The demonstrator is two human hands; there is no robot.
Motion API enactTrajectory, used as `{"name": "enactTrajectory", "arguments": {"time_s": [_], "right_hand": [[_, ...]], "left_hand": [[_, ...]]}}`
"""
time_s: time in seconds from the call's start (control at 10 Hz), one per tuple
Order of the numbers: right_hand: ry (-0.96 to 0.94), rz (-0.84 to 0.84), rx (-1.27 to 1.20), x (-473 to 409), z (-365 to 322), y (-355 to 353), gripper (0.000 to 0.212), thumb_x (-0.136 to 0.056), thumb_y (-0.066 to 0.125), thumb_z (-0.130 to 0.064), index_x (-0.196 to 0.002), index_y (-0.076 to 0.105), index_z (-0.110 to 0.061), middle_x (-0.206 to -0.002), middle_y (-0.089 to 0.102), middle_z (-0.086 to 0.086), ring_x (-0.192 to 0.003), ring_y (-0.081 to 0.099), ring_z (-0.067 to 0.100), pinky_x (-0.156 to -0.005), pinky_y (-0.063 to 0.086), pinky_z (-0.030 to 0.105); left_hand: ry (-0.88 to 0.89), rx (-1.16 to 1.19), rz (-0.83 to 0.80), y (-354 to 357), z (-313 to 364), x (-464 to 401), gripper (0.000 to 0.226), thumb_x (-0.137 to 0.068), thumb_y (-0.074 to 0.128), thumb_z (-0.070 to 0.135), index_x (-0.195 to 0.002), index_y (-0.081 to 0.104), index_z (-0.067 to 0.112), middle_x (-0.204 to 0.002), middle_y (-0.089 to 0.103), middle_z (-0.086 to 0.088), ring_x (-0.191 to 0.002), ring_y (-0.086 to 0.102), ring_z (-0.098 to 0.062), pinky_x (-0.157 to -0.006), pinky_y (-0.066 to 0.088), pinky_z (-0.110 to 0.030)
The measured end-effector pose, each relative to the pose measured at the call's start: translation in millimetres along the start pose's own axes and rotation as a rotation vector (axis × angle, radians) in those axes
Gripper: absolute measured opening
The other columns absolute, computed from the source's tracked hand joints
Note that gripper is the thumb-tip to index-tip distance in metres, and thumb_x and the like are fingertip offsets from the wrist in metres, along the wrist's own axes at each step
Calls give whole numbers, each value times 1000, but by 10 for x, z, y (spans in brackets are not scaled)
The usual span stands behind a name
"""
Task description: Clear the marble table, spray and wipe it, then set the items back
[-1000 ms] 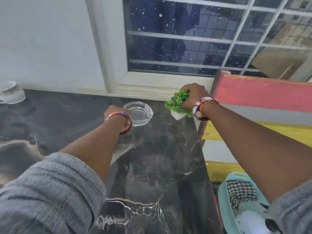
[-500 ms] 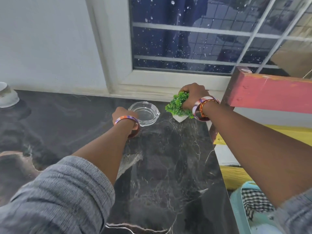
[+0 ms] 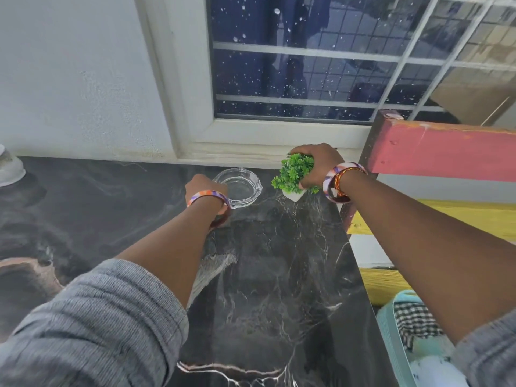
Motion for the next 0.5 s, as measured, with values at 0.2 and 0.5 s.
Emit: {"name": "enactTrajectory", "arguments": {"time_s": [0.2, 0.5], "right_hand": [[31, 168, -97, 373, 45, -338, 70, -68, 77, -9, -131, 51, -24, -138, 47, 13, -125, 47, 31, -101, 39, 31], [21, 314, -199, 1196, -93, -477, 11, -76, 71, -20, -79, 60, -21, -91, 66, 10, -80, 60, 22, -80, 50, 31]], "left_hand": [[141, -67, 22, -164, 163, 301, 18, -82, 51, 4, -65, 51, 0, -100, 68, -20, -79, 61, -32, -70, 46, -33], [615, -124, -182, -133, 469, 1150, 26, -81, 43, 6, -78, 68, -2, -82, 72, -21, -80, 69, -35, -76, 59, -40]]}}
Point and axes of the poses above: each hand's wrist, its own x-axis away from the middle knuckle, its own y-axis out of the palm, z = x × y, the point moved 10 cm from there along -x, towards the middle knuckle
